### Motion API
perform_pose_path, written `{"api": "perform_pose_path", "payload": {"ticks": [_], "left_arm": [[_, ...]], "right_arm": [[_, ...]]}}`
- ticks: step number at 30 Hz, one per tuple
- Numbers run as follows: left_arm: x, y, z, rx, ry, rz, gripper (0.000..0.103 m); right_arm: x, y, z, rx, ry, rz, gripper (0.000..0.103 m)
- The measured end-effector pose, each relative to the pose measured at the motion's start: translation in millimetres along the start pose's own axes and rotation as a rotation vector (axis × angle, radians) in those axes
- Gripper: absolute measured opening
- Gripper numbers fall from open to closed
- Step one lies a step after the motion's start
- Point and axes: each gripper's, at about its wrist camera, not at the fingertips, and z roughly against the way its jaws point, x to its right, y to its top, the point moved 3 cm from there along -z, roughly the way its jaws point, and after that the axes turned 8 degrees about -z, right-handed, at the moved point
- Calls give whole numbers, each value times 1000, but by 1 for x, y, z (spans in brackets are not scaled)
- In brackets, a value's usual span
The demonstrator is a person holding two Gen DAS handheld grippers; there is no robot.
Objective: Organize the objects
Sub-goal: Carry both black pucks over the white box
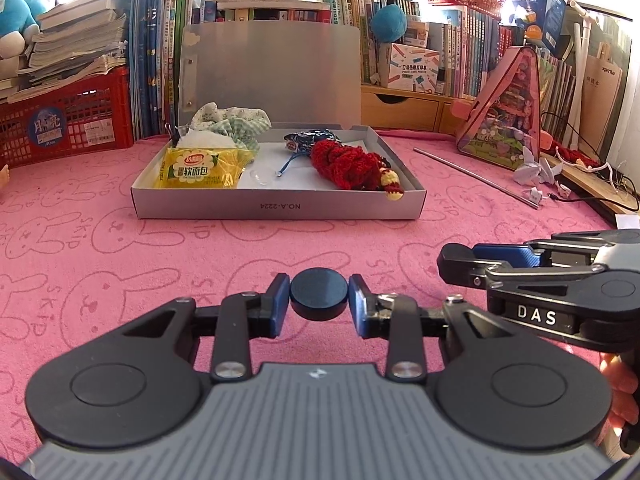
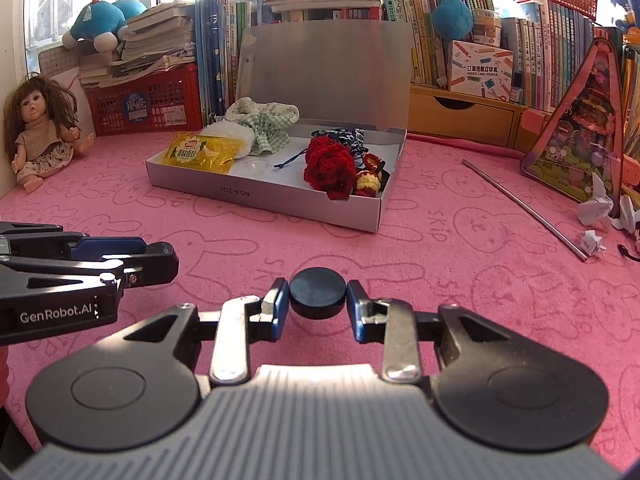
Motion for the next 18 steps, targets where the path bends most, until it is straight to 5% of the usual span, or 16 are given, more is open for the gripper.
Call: {"api": "perform_pose_path", "payload": {"ticks": [18], "left_arm": [[-28,38,-44,4,39,76,38]], "right_arm": [[3,45,-34,-9,70,-120,36]]}}
